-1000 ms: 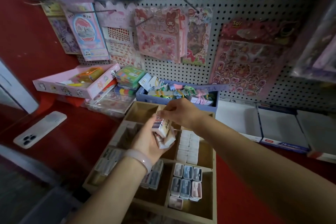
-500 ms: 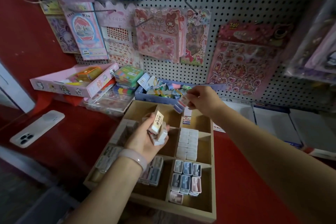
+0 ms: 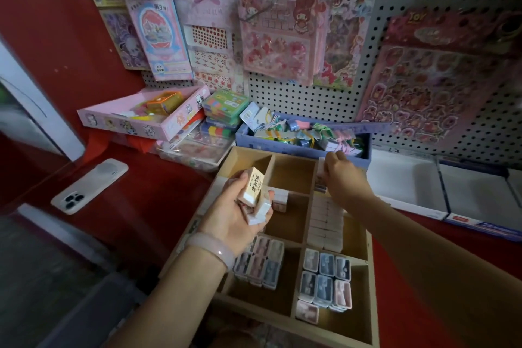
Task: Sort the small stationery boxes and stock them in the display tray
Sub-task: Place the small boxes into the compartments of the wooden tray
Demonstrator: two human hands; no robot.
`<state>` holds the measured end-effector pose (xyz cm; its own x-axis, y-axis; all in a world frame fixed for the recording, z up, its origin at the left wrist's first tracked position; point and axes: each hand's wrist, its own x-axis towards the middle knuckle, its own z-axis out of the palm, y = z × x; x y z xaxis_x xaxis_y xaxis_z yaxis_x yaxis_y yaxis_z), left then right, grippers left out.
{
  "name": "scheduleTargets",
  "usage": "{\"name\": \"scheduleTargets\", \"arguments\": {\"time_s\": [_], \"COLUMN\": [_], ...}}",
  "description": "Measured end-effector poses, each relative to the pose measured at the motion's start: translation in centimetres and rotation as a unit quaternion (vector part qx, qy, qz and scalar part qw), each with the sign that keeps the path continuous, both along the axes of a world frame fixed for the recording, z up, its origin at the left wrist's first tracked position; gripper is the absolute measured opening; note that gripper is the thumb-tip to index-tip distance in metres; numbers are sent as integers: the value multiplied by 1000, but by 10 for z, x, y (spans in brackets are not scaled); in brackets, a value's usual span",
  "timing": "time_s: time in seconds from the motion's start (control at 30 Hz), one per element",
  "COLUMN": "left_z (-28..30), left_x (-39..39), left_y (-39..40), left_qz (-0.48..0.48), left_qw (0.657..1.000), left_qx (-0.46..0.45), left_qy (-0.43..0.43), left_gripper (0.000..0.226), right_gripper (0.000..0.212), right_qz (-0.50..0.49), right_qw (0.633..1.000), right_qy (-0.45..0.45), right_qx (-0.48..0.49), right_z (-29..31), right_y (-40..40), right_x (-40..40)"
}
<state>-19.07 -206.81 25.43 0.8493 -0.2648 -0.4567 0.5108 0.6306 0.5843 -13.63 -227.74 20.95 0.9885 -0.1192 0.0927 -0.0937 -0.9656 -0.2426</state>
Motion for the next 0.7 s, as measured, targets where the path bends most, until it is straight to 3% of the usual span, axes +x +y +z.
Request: {"name": "scheduleTargets", "arguments": {"time_s": [0.27, 0.37, 0.47, 0.57, 0.7], "left_z": [1, -3, -5, -2, 6], "left_x": [-3, -3, -5, -10, -20], "left_y": [-1, -6, -16, -26, -36], "left_qz": [14, 7, 13, 26, 9], "left_qw": [999, 999, 999, 999, 1000], "left_qx": [-24, -31, -38, -24, -14], "left_qy": [21, 32, 25, 11, 4], "left_gripper": [22, 19, 22, 23, 21], "right_gripper": [19, 21, 39, 58, 41], "right_qz": [-3, 137, 299, 275, 237], "right_qw": [1000, 980, 929, 937, 948], "right_qy": [-9, -98, -54, -17, -59], "right_qx": [4, 105, 211, 217, 206], "right_z": [22, 48, 66, 64, 62], "right_y": [4, 29, 53, 57, 52], "right_x": [-10, -32, -58, -69, -77]}}
